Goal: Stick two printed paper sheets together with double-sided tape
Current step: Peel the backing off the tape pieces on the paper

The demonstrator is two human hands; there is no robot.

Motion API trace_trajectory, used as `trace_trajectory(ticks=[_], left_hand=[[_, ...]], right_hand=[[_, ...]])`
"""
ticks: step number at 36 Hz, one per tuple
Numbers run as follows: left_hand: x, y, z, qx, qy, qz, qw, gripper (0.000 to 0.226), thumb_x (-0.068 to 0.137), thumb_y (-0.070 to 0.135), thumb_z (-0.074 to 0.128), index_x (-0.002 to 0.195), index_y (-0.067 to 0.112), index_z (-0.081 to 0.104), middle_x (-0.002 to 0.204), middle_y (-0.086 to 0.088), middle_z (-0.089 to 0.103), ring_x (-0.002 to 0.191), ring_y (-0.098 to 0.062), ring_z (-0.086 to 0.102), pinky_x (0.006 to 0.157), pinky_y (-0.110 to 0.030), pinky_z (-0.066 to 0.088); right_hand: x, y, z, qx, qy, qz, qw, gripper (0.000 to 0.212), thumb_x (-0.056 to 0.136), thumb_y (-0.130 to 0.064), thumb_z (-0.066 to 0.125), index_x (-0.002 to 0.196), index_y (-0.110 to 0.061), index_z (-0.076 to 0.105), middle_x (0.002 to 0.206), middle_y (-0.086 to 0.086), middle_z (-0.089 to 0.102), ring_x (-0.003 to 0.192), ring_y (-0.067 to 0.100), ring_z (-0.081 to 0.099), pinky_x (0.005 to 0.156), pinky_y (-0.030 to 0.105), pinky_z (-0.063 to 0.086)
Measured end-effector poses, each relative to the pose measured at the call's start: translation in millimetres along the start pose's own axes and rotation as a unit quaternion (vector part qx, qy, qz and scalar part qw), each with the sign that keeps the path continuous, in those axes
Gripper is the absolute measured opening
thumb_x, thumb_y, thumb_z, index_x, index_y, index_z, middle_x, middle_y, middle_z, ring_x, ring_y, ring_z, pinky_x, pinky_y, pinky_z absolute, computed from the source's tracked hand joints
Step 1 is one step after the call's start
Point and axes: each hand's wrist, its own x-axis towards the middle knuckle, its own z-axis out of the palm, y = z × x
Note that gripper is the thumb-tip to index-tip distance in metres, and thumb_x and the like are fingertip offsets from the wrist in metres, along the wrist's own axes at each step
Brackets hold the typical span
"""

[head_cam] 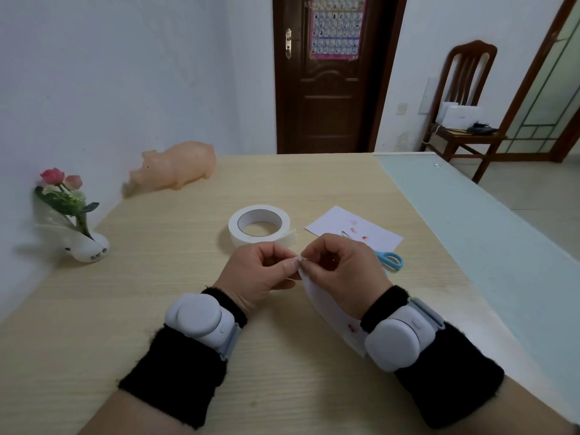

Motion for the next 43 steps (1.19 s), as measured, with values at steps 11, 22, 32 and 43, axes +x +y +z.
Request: trace_trajectory(ticks=[11, 22, 32, 43], left_hand=[[0.0, -1.3, 0.2, 0.000, 0.008, -0.002, 1.000, 0.006, 0.082, -0.001, 0.064, 0.078, 0.004, 0.066, 0.064, -0.003, 0.070, 0.063, -0.013, 0.069, 0.061, -0.024, 0.058], [0.0, -1.0, -0.1, 0.009, 0.001, 0.002, 1.000, 0.007, 0.083, 0.000, 0.063, 0.079, 0.003, 0.068, 0.066, -0.003, 0.071, 0.065, -0.014, 0.069, 0.060, -0.022, 0.057], [-0.6, -1.2, 0.5, 0.027, -0.003, -0.002, 1.000, 0.007, 0.083, 0.001, 0.064, 0.078, 0.004, 0.068, 0.066, -0.004, 0.070, 0.064, -0.013, 0.068, 0.061, -0.023, 0.057], [-1.3, 0.0, 0.3, 0.010, 0.004, -0.004, 1.000, 0.009, 0.084, 0.001, 0.062, 0.079, 0.005, 0.068, 0.066, -0.004, 0.071, 0.066, -0.015, 0.070, 0.060, -0.024, 0.057]], right_hand=[[-0.1, 0.9, -0.9, 0.000, -0.011, -0.005, 1.000, 0.014, 0.077, -0.016, 0.074, 0.069, -0.025, 0.065, 0.068, -0.012, 0.064, 0.068, 0.004, 0.059, 0.065, 0.016, 0.050], [0.4, 2.2, -0.1, 0.009, -0.008, -0.008, 1.000, 0.016, 0.077, -0.013, 0.072, 0.073, -0.025, 0.063, 0.072, -0.009, 0.065, 0.070, 0.005, 0.060, 0.067, 0.021, 0.052], [0.5, 2.9, -0.6, 0.001, -0.036, 0.005, 0.999, 0.019, 0.079, -0.013, 0.067, 0.069, -0.027, 0.059, 0.072, -0.009, 0.063, 0.073, 0.008, 0.059, 0.071, 0.032, 0.054], [0.7, 2.3, -0.8, 0.015, -0.021, 0.008, 1.000, 0.019, 0.079, -0.014, 0.067, 0.070, -0.028, 0.057, 0.073, -0.008, 0.064, 0.074, 0.009, 0.060, 0.072, 0.034, 0.055]])
